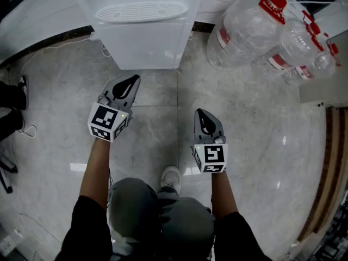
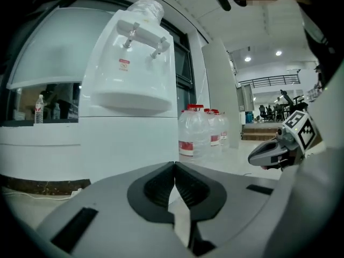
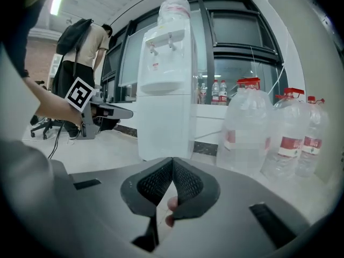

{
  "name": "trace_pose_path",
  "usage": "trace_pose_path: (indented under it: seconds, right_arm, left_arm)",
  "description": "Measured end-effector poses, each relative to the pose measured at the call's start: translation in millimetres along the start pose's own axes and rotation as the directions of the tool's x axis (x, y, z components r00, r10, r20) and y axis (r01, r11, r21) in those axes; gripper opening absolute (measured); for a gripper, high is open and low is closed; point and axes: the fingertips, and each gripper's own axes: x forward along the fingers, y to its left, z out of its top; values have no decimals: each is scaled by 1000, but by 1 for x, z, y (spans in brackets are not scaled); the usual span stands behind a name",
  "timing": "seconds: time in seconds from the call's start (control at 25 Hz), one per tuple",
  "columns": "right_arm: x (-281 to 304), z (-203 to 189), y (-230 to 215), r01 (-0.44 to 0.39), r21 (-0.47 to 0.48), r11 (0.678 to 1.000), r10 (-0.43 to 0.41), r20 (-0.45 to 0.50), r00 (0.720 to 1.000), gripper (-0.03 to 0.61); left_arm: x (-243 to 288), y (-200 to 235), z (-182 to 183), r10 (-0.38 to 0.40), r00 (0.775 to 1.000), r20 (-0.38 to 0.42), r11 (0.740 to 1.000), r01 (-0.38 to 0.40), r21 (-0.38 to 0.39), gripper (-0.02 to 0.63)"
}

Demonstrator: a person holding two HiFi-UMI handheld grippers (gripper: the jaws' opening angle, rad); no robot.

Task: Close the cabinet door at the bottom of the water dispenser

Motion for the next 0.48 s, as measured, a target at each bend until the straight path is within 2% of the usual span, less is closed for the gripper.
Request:
trace_pose_path:
  seconds: [0.28, 0.48]
  right_arm:
    - [9, 36, 40, -60, -23, 998, 61, 33, 998, 12]
    - [-2, 73, 57, -99, -33, 995, 99, -4, 995, 12]
  left_arm:
    - [-67, 7, -10, 88, 996, -18, 993, -89, -74, 15]
    - [-101, 15, 8, 134, 990, -40, 983, -138, -123, 15]
